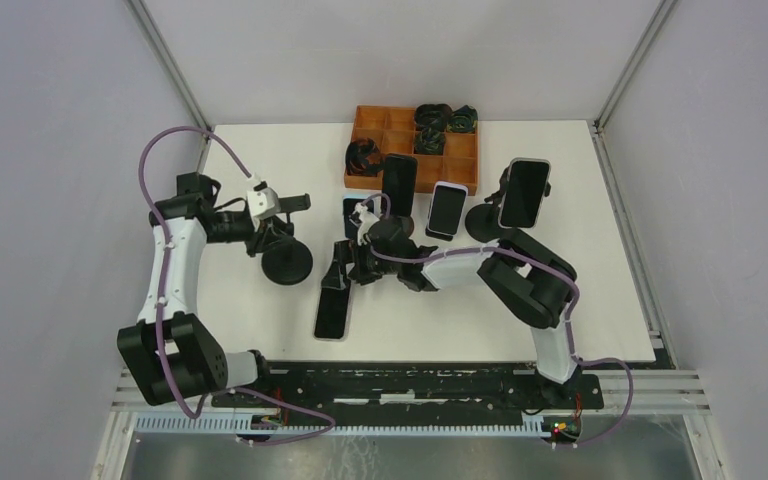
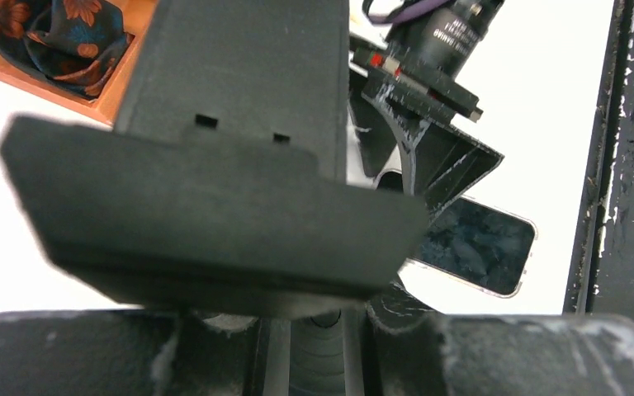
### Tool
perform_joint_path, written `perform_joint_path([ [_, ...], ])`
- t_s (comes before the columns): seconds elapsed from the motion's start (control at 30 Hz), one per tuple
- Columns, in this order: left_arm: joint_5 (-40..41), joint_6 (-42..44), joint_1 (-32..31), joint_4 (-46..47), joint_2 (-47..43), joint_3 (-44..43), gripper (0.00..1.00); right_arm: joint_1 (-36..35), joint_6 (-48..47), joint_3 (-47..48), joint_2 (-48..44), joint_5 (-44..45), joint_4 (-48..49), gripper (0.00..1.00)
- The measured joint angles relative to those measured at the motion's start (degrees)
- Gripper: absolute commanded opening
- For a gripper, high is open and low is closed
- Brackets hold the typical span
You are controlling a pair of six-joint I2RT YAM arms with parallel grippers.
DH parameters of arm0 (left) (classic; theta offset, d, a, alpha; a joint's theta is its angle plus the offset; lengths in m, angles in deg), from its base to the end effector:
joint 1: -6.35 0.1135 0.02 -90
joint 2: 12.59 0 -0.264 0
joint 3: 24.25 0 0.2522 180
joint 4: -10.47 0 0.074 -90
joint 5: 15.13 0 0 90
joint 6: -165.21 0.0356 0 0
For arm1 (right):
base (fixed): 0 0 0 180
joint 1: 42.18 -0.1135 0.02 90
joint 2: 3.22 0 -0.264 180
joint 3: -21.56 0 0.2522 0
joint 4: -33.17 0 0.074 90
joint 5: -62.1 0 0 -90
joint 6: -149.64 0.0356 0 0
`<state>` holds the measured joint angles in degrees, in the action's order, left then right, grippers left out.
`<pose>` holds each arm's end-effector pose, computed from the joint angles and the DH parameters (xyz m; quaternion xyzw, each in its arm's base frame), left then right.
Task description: Remove the phone from the phone stand
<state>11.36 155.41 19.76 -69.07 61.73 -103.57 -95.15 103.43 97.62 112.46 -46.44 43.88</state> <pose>0.2251 0.0209 0.3030 0.5229 0.6645 -0.2736 0.4585 0.2457 0.3445 0.1385 -0.1496 0.8407 0.4671 0.2294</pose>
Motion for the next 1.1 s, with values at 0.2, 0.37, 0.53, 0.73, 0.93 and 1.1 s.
perform_joint_path([
  [0.2,-0.26,-0.57,0.0,2.14,3.65,0.02,0.03,-0.02,-5.53,-1.29,-7.85,8.41,-6.16,0.98],
  [0.37,-0.15,-6.54,-0.22,10.4,7.23,0.0,0.03,0.09,-10.21,-2.84,-17.14,12.35,-7.65,0.98],
  [0.53,0.68,-14.91,-1.4,23.21,10.8,0.0,0.03,0.09,-13.64,-3.65,-23.85,14.21,-7.76,0.98],
  [0.73,0.04,-18.97,-2.03,30.82,19.96,-4.66,0.02,0.09,-16.28,-7.37,-29.53,15.67,-7.91,0.98],
  [0.93,-0.15,-19.15,-3.17,33.46,30.16,-13.18,0.03,0.09,-18.16,-11.87,-33.83,17.64,-8.04,0.98],
  [1.1,-0.72,-19.12,-5.49,34.21,34.84,-18.56,0.06,0.24,-18.84,-14.53,-36.5,19.5,-8.02,0.98],
])
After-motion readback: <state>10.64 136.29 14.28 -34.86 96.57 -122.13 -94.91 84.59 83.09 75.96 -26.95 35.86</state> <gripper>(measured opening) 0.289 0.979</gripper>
